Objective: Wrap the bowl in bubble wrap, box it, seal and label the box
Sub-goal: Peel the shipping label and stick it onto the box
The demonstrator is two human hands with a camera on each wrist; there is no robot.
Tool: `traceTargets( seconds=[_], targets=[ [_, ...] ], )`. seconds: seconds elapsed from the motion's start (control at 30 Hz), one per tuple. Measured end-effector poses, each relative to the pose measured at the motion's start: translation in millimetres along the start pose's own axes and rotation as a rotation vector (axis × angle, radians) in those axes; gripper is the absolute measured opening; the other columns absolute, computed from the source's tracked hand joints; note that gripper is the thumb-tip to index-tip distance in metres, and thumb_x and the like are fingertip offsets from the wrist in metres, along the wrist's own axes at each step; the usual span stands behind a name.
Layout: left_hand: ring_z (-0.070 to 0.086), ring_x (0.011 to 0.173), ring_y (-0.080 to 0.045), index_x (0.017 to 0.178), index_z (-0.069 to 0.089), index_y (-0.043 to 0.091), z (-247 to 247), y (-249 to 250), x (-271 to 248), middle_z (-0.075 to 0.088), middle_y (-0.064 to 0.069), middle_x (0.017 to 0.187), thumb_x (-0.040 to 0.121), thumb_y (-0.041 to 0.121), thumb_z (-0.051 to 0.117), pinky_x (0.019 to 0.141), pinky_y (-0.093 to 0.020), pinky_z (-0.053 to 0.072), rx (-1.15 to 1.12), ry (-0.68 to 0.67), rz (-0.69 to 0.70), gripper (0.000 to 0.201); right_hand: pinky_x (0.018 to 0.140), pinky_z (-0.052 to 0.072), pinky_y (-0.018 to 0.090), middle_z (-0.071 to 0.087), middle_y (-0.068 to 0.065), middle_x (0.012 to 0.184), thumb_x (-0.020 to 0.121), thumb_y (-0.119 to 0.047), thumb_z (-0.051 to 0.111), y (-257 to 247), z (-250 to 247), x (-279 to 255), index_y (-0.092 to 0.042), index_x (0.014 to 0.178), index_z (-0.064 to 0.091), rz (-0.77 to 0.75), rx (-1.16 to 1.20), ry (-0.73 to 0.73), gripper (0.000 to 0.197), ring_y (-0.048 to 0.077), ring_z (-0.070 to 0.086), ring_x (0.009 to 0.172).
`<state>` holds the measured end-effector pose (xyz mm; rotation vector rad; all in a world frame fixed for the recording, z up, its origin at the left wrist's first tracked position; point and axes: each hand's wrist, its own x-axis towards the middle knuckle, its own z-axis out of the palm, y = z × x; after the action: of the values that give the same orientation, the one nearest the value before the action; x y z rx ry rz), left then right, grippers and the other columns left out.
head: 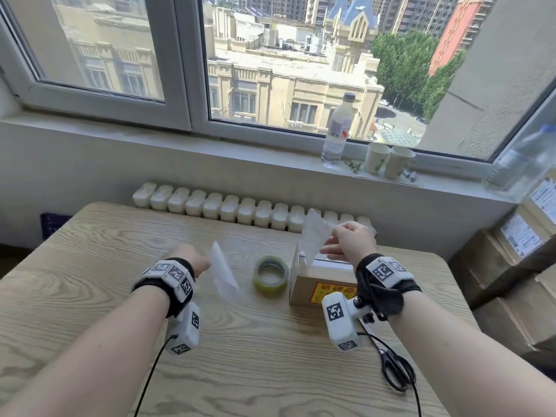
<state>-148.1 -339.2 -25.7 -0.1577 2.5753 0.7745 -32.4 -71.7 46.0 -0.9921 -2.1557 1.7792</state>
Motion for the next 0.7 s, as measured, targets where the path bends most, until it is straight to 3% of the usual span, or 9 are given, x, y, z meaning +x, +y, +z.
traceTargets(
  seconds=[0.13,0.23,0.3,0.43,0.6,0.7],
  targets=[
    [0.07,0.072,-0.03,0.059,0.06,0.005,3,-3,7,0.063,-0.012,0.059,0.077,0.019,0.056,0.068,-0.034,0.054,0.01,-0.016,0.025,0.023,0.061,0.056,0.032,0.063,0.01,0.077,0.094,-0.006,0.041,-5,9,-2,-0.01,0.082,0.052,-0.023,-0.001,-0.038,0.017,0.021,0.068,0.058],
    [0.071,0.078,-0.027,0.076,0.065,0.004,2,1,8,0.071,-0.012,0.077,0.08,0.028,0.059,0.074,-0.035,0.056,0.079,-0.035,0.059,0.024,0.062,0.056,0.031,0.065,0.011,0.078,0.093,-0.004,0.043,-8,13,-2,-0.008,0.083,0.054,-0.036,-0.008,-0.08,0.015,0.021,0.069,0.061],
    [0.071,0.077,-0.022,0.082,0.063,0.009,0,13,1,0.072,-0.008,0.079,0.083,0.029,0.06,0.074,-0.033,0.055,0.087,-0.053,0.121,0.021,0.065,0.057,0.031,0.065,0.013,0.079,0.091,-0.002,0.047,-9,14,-2,-0.007,0.082,0.057,-0.057,-0.016,-0.104,0.014,0.021,0.069,0.064],
    [0.068,0.081,-0.019,0.09,0.061,0.009,5,55,-21,0.069,-0.004,0.086,0.093,0.036,0.053,0.077,-0.036,0.055,-0.09,-0.131,0.299,0.028,0.07,0.058,0.033,0.069,0.017,0.08,0.086,0.003,0.056,-10,16,-3,-0.004,0.077,0.063,-0.109,-0.008,-0.131,0.013,0.021,0.071,0.067],
    [0.066,0.074,-0.018,0.091,0.062,0.008,11,112,-57,0.069,-0.007,0.084,0.09,0.058,0.045,0.061,-0.027,0.052,-0.383,-0.305,0.35,0.054,0.073,0.057,0.031,0.068,0.014,0.071,0.078,0.007,0.065,-9,16,-9,-0.005,0.069,0.068,-0.208,-0.071,-0.196,0.015,0.022,0.066,0.069],
    [0.067,0.074,-0.018,0.091,0.059,0.011,17,128,-64,0.07,-0.007,0.085,0.089,0.048,0.055,0.063,-0.028,0.054,-0.403,-0.301,0.352,0.036,0.077,0.057,0.035,0.069,0.011,0.07,0.073,0.005,0.069,-6,12,-10,-0.008,0.066,0.07,-0.25,-0.137,-0.21,0.015,0.019,0.062,0.07]
  ],
)
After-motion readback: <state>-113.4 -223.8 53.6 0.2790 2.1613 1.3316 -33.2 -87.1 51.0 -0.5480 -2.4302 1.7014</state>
